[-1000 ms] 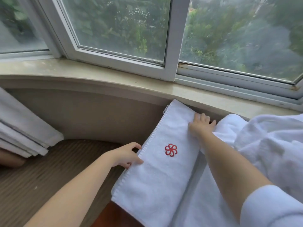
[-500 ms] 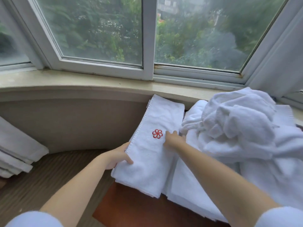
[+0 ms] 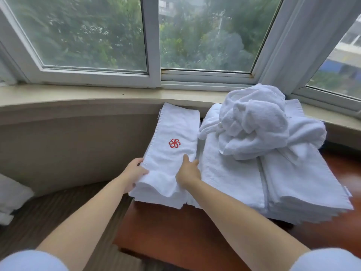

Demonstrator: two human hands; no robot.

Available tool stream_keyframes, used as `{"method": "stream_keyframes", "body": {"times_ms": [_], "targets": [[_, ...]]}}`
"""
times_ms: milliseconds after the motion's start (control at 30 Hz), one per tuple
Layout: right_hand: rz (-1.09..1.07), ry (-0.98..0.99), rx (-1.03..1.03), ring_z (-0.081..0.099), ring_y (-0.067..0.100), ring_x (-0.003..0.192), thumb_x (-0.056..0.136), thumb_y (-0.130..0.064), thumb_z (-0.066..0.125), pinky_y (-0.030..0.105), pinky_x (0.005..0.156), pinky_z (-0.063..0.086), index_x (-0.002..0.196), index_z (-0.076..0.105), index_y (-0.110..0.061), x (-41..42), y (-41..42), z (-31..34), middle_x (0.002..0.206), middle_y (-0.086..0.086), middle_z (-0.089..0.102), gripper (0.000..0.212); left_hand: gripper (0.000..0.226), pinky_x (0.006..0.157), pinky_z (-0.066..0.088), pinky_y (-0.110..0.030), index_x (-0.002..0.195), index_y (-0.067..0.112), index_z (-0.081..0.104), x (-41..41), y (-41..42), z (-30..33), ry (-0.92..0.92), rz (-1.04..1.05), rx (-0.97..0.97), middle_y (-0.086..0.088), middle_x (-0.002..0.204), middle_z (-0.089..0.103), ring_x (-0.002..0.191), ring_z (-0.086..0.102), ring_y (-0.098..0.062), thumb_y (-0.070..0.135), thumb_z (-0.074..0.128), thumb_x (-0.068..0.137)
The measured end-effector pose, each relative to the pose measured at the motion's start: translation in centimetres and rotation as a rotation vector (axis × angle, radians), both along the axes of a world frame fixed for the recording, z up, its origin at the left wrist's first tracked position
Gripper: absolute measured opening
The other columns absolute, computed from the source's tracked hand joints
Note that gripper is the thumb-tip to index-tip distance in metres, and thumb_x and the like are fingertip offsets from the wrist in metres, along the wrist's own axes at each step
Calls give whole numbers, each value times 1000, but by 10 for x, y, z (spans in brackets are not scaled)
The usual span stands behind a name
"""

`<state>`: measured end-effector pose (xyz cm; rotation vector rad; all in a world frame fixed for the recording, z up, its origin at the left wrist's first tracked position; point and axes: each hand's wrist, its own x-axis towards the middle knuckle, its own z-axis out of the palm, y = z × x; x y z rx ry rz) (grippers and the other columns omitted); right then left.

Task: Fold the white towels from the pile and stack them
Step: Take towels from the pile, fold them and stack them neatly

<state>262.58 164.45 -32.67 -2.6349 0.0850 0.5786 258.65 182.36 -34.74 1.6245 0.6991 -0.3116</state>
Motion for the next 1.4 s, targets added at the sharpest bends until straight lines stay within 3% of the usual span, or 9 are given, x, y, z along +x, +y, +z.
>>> {"method": "stream_keyframes", "body": {"times_ms": [200,367,500,667,800,1000,1167,1300,1400], "targets": [[186,127,-170,55,34,111,90,-5,41,40,87,52,130,37,-10,-17,-13,1,139,21,32,40,56,77,54,-34,137,21,45,-15,-4,-12,-29,-107,240,1,101,58,92,62,-22,10,65,86],[159,-119,-167,52,31,109,88,-4,50,34,72,41,135,32,-13,-19,-10,3,150,13,10,51,46,79,53,-36,126,24,45,-13,-5,-10,-56,-71,298,-4,102,59,92,61,-25,10,60,85],[331,115,-194,48,23,78,91,-6,41,32,77,40,130,37,-4,-20,-13,-1,149,15,13,39,54,81,50,-34,138,19,42,-23,-8,-13,-6,-191,597,-12,130,42,96,59,-30,11,53,86],[246,-36,-60,54,25,112,93,-15,44,34,86,46,131,46,-14,-5,-17,17,132,6,49,38,49,92,49,-41,128,19,52,-5,-21,10,-119,-281,736,-7,131,45,115,48,-27,3,47,82],[135,-223,-6,54,22,111,92,-18,42,31,77,41,130,50,-21,13,-33,38,127,0,55,38,33,91,49,-34,115,16,61,17,-43,30,-95,-349,586,-6,120,58,108,55,-24,6,49,86],[41,-546,-119,46,25,117,91,-14,44,34,86,40,119,57,-16,48,-94,77,127,5,52,32,24,59,37,-17,109,3,65,44,-94,58,-118,-456,417,-4,79,54,77,50,-19,2,56,87],[-278,-574,-242,6,29,145,96,-21,43,40,116,8,151,12,-32,68,-150,97,159,9,-3,64,20,68,41,-21,106,11,64,56,-136,77,-165,-422,409,-3,92,57,81,51,-18,8,56,88],[-460,-431,-118,41,34,124,87,-22,50,42,102,31,139,36,-23,80,-185,115,138,9,43,53,20,74,48,-28,106,12,61,70,-161,93,-226,-363,323,-8,99,61,83,56,-18,8,50,91],[-353,-486,253,57,32,98,66,-28,46,36,84,44,92,58,-16,73,-190,129,100,9,62,31,17,73,54,-36,110,9,57,79,-179,104,-211,-192,-27,-11,101,55,74,57,-21,16,50,97]]}}
